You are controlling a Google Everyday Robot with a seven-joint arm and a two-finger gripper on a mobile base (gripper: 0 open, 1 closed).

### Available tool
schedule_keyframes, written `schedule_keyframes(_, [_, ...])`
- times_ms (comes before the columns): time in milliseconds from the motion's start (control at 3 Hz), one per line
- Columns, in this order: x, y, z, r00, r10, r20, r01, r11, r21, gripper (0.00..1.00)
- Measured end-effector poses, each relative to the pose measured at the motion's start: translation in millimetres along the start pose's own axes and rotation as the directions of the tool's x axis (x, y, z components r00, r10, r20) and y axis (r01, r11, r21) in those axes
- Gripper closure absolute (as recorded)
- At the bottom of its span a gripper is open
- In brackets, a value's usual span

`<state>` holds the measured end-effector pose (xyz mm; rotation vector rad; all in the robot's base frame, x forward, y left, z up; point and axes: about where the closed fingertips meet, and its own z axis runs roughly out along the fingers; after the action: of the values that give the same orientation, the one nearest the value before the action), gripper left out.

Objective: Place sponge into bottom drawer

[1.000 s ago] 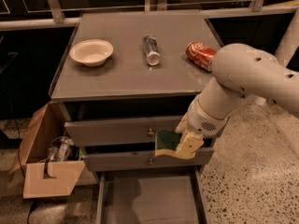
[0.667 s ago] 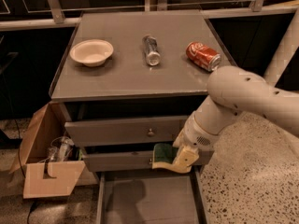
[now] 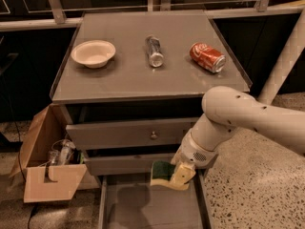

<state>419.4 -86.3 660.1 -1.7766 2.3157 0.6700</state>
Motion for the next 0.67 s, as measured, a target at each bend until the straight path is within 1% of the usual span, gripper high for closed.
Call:
schedule_keyframes(333, [1, 3, 6, 1.0, 0.003, 0.002, -0.003, 0.9999, -0.012, 1.0])
schedule_keyframes(667, [16, 1, 39, 0.997, 0.067, 0.027, -0.065, 0.9966, -0.05, 1.0])
